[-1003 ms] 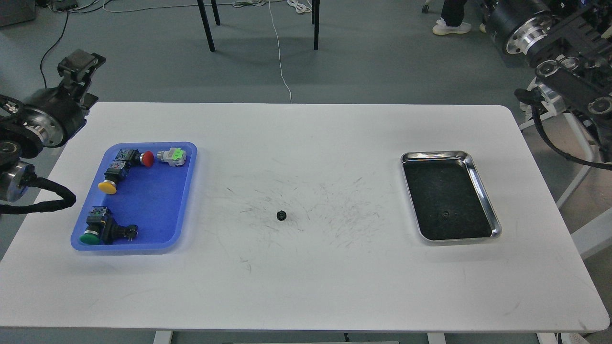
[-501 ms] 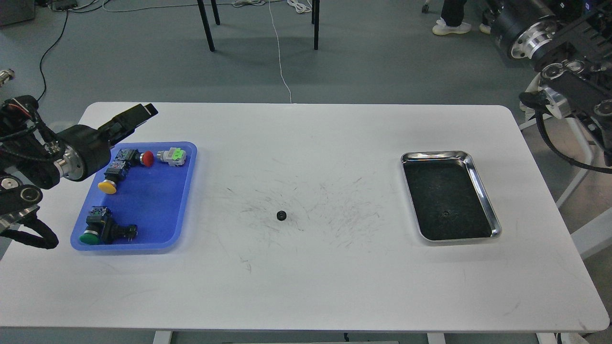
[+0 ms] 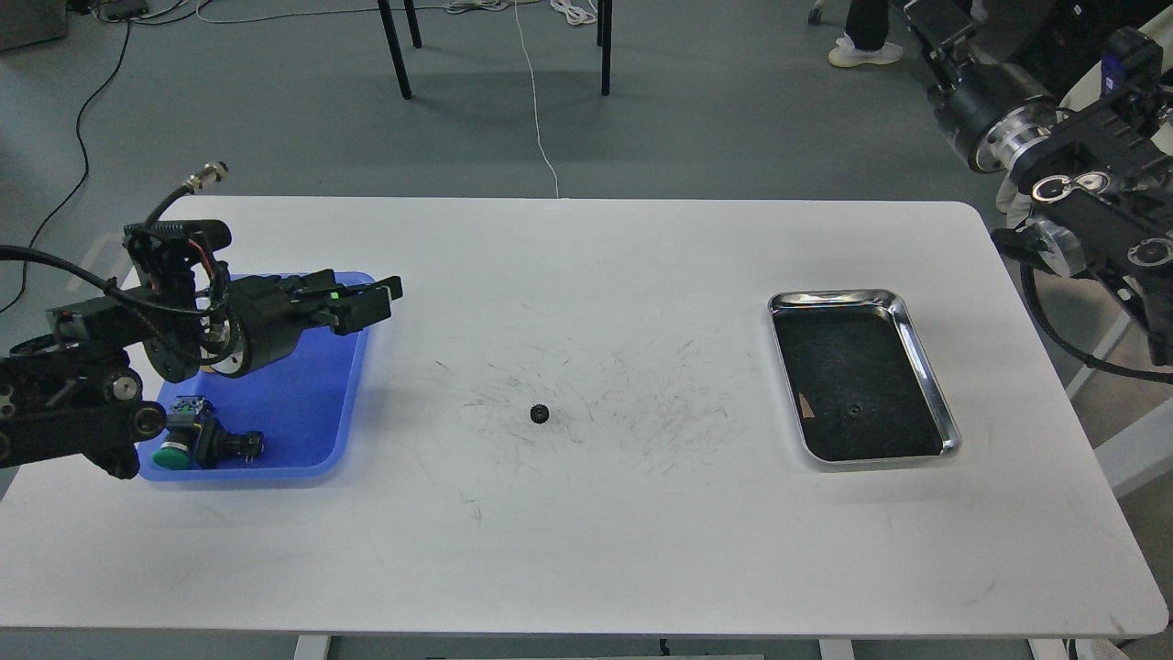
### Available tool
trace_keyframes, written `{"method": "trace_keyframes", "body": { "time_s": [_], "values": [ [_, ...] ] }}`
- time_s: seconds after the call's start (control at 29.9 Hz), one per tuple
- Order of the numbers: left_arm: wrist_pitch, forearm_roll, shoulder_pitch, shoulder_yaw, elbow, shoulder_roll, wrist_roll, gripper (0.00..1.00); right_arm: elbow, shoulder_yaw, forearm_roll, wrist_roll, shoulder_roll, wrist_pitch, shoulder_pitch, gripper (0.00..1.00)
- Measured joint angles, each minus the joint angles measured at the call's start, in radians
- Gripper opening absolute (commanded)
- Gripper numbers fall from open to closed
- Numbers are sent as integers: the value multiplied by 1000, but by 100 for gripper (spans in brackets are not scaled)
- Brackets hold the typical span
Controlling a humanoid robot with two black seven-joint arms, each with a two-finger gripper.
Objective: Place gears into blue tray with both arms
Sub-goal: 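Reach the left gripper over the blue tray toward the black part, then grasp the black part on the table with the left gripper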
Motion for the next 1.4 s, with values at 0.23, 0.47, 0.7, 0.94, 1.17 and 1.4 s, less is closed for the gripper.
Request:
{"method": "trace_keyframes", "body": {
  "time_s": [0.23, 0.47, 0.7, 0.94, 1.17, 1.4],
  "values": [
    [13, 22, -47, 115, 29, -150, 1, 94, -60, 15, 168, -46, 2, 0, -1, 94],
    [29, 38, -96, 212, 80, -308, 4, 94, -72, 5, 332, -52, 10, -11, -1, 94],
    [79, 43, -137, 324, 134, -438, 5, 89, -73, 44, 367, -52, 14, -15, -2, 94],
    [110, 49, -139, 399, 196, -536, 3, 78, -77, 67, 467, -54, 15, -17, -3, 94],
    [128, 89, -170, 459, 201, -589, -2, 73, -80, 62, 471, -54, 15, -18, -4, 94],
    [133, 142, -191, 477, 198, -622, -4, 73, -124, 57, 470, -54, 14, 0, -2, 94]
  ]
}}
